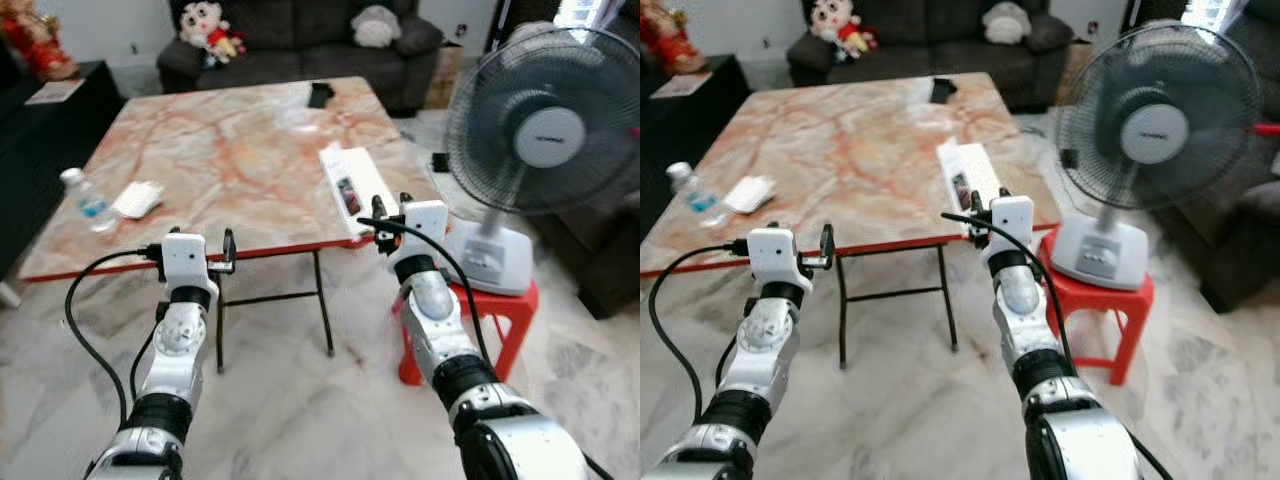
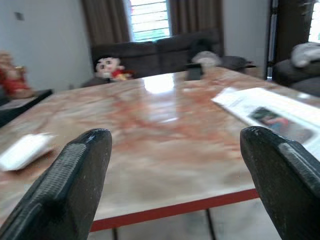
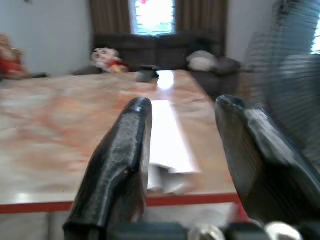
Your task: Picking trash to rubbish bin
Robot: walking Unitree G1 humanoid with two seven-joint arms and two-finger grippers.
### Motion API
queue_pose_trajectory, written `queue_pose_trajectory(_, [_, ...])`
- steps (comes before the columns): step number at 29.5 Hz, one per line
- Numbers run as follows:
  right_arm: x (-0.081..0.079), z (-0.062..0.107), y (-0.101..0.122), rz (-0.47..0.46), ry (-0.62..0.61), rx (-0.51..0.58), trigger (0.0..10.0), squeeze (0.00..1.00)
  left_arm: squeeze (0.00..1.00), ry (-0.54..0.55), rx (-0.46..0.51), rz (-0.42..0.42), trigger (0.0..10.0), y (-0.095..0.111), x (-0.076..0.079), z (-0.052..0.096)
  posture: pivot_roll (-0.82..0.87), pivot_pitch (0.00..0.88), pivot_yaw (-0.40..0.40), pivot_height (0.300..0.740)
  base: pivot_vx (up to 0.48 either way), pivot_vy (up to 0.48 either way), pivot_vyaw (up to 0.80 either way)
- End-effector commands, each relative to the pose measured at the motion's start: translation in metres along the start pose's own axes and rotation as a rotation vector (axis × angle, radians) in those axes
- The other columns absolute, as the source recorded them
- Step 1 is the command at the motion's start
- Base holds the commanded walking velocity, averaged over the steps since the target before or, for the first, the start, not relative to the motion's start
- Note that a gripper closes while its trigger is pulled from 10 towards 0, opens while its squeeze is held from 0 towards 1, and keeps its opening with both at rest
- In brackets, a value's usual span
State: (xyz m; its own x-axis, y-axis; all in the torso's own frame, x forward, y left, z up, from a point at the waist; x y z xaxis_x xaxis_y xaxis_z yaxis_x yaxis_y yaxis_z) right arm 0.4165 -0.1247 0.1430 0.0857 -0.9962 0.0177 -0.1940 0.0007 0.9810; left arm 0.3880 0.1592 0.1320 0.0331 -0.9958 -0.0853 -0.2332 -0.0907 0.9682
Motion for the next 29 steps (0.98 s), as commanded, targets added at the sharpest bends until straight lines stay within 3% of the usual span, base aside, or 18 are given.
queue_pose_trajectory(1, [-0.0168, -0.0048, 0.0104, -0.018, 0.038, 0.035, 10.0, 0.0, 0.0, 0.03, 0.009, -0.016, 10.0, 0.0039, -0.015, -0.0015, 0.05, 0.0, 0.023, 0.74, 0.326, 0.0, 0.0])
queue_pose_trajectory(14, [-0.0202, -0.0059, 0.012, 0.037, 0.057, 0.036, 10.0, 0.0, 0.0, 0.021, 0.012, -0.013, 10.0, 0.0066, -0.0117, -0.0023, 0.05, 0.0, 0.027, 0.74, 0.326, 0.0, 0.1])
queue_pose_trajectory(18, [-0.0178, -0.0029, 0.0103, -0.011, 0.039, 0.04, 10.0, 0.0, 0.0, 0.014, 0.004, -0.01, 10.0, 0.004, -0.0093, 0.0008, 0.04, 0.0, 0.031, 0.74, 0.329, 0.0, 0.1])
queue_pose_trajectory(24, [-0.0173, -0.0012, 0.008, 0.031, 0.045, 0.035, 10.0, 0.0, 0.0, 0.005, 0.002, -0.011, 10.0, 0.0042, -0.0063, 0.0016, 0.04, 0.0, 0.036, 0.74, 0.33, 0.0, 0.0])
queue_pose_trajectory(29, [-0.0167, -0.0031, 0.0118, 0.03, 0.032, 0.047, 10.0, 0.0, 0.0, 0.003, 0.002, -0.014, 10.0, 0.0038, -0.0077, 0.0062, 0.05, 0.0, 0.039, 0.74, 0.33, 0.0, 0.52])
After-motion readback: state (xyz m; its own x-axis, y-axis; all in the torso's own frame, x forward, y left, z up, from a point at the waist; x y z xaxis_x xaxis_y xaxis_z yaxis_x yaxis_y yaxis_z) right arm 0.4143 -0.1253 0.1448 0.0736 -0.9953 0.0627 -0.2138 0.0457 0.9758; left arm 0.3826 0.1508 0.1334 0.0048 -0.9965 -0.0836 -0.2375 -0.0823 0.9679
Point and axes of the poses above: a point about 5 cm out from each wrist's last joint towards the gripper, its own z axis pointing back from the gripper into the wrist, its own y axis along the axis of the wrist's last joint, x = y × z, the point moved 5 cm from there along -z, pointing out of the wrist towards the gripper, and after that the axes turned 1 degree about -z, right-handed, at the moved point
